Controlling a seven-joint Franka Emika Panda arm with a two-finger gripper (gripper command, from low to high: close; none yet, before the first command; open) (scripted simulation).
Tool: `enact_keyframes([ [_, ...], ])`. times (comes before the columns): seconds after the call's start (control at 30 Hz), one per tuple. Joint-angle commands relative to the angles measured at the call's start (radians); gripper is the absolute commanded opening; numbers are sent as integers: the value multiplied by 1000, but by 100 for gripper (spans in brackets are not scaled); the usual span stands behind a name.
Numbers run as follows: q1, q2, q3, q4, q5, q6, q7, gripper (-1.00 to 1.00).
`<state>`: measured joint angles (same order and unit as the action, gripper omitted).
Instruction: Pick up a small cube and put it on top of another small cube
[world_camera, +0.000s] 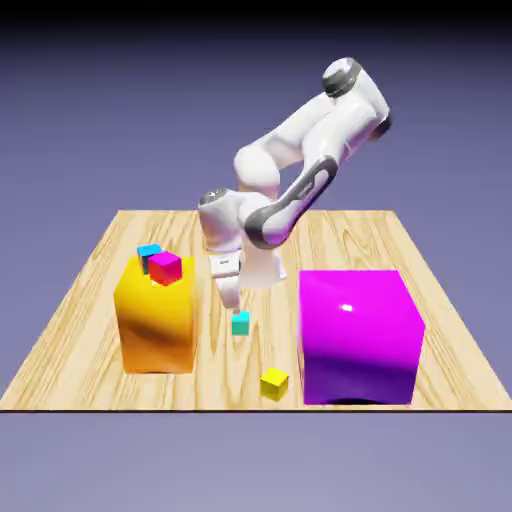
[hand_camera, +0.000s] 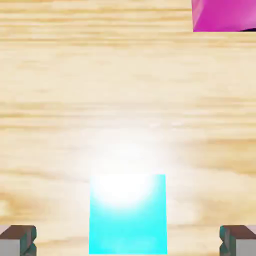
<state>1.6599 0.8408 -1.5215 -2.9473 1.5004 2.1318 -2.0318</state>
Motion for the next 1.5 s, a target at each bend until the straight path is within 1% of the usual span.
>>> enact_keyframes([
  [0.0,-35,-24,36,7,11,29,-13,0],
  [0.4,-453,-309,471,85,142,382,-164,0],
  [0.43,-457,-312,475,85,143,385,-166,0],
  [0.47,-457,-312,475,85,143,385,-166,-100],
  [0.5,-457,-312,475,85,143,385,-166,-100],
  [1.0,66,45,-68,-12,-21,-55,24,-100],
  [1.07,2,10,-70,0,-77,-51,100,-100],
  [1.47,-387,-419,181,138,-535,-200,622,-100],
])
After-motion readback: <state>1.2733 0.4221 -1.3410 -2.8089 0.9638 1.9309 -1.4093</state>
